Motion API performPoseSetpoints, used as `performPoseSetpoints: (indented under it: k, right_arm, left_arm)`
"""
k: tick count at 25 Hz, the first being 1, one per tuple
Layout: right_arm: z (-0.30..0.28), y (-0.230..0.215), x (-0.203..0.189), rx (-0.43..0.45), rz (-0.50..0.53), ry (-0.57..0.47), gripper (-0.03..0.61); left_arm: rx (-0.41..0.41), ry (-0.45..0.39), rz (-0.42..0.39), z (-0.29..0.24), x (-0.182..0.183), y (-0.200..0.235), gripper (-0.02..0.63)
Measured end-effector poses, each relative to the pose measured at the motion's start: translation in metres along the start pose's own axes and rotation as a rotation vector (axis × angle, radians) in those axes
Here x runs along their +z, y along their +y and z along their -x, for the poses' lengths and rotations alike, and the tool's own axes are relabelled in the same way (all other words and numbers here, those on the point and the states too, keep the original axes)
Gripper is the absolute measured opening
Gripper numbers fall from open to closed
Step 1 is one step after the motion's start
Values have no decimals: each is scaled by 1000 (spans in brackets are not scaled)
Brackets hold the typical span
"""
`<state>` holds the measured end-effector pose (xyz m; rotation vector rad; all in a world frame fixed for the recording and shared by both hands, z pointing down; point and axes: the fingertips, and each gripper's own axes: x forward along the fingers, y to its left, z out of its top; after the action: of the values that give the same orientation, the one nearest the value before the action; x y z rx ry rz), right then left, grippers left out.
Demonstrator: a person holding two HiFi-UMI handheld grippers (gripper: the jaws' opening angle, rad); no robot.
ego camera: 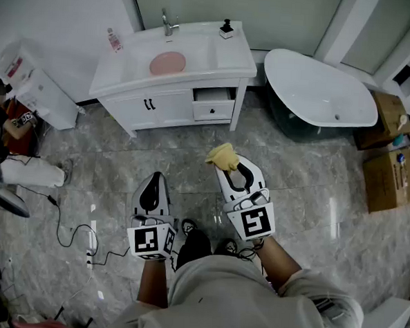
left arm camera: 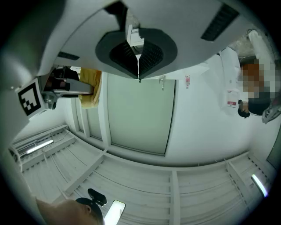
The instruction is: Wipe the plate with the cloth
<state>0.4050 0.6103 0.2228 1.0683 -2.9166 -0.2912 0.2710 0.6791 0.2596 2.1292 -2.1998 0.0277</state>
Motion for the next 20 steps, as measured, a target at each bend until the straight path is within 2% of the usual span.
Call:
performPoseSetpoints:
  k: [4, 7, 10, 13, 20]
  right_arm:
    - [-43, 20, 0, 11, -26, 36, 92]
    - [-74, 32, 5, -11, -22, 41, 92]
    - [-96, 46, 0, -24, -54, 106, 92]
    - [-118, 55, 1, -41, -44, 125, 94]
    - [-145, 69, 0, -33, -31, 137, 94]
  left_arm:
    - [-17, 6, -8, -22, 15, 47, 23]
    - [-46, 18, 2, -38, 18, 79, 23]
    - [-73, 19, 6, -45, 21, 106, 23]
    - [-90, 18, 12, -50, 21, 132, 23]
    - [-61, 18, 51, -45, 14, 172, 23]
